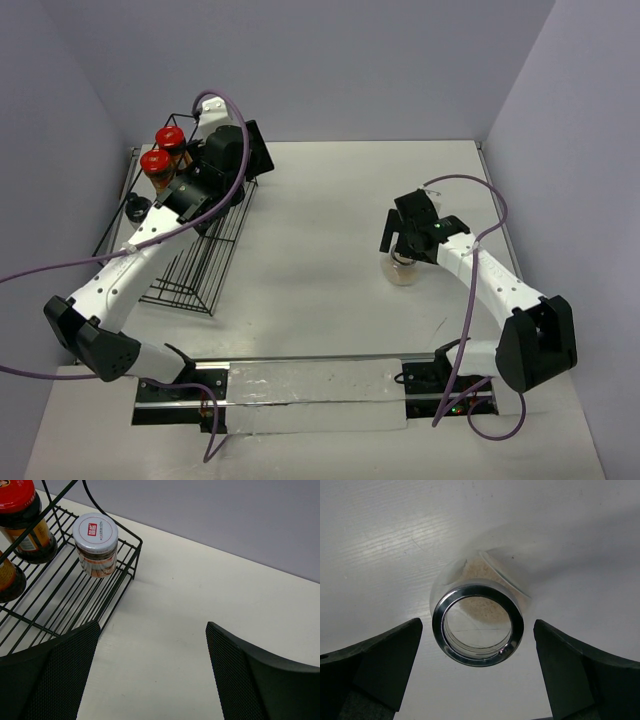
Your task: Organize the condiment bottles
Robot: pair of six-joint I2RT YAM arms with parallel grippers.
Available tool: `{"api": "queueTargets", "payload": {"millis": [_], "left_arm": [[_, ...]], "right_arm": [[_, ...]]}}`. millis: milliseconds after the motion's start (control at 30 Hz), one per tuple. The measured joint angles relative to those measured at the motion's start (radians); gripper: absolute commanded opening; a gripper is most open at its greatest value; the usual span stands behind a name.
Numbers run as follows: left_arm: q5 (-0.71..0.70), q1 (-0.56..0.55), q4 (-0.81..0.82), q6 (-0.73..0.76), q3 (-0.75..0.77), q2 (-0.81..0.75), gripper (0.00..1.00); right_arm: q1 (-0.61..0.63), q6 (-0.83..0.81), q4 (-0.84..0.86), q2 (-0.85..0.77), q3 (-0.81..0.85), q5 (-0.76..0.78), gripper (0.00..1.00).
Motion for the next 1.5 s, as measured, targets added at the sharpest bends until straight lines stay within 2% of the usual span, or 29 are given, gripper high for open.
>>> {"api": "queueTargets", "payload": {"millis": [333, 533, 633, 733, 867, 1067, 1267, 1333, 1433, 1500], "left_arm": [[0.003, 0.0, 0.001, -0.001, 0.0, 0.0, 0.95], [0.002, 0.0, -0.001, -0.004, 0.0, -0.009, 0.95], [0.002, 0.0, -0.001, -0.004, -0.001, -0.019, 0.95], [0.002, 0.0, 0.0, -0.005, -0.001, -0.026, 0.95], [0.003, 0.0, -0.001, -0.008, -0.001, -0.027, 0.95], [0.003, 0.0, -0.006, -0.022, -0.001, -0.027, 0.95], [0.003, 0.0, -0.01, -0.025, -0.002, -0.034, 0.95], [0.003, -0.001, -0.014, -0.026, -0.002, -0.038, 0.95], [0.002, -0.001, -0.019, -0.027, -0.002, -0.045, 0.95], [0.002, -0.002, -0.021, -0.027, -0.002, -0.048, 0.95]], "right_arm": [[0.0, 0.01, 0.039, 0.0, -0.011, -0.023, 0.78], [0.0, 0.009, 0.055, 0.004, -0.011, -0.025, 0.75], [0.0, 0.008, 0.061, 0.004, -0.014, -0.024, 0.8], [0.0, 0.005, 0.063, 0.004, -0.016, -0.024, 0.98], [0.002, -0.003, 0.061, 0.004, -0.016, -0.012, 1.0], [0.009, -0.005, 0.063, 0.005, -0.017, 0.015, 0.81], [0.022, -0.007, 0.065, 0.019, -0.021, 0.034, 0.8], [0.032, -0.008, 0.066, 0.031, -0.021, 0.047, 0.76], [0.042, -0.011, 0.068, 0.047, -0.021, 0.063, 0.6], [0.047, -0.01, 0.07, 0.047, -0.021, 0.069, 0.54]]}}
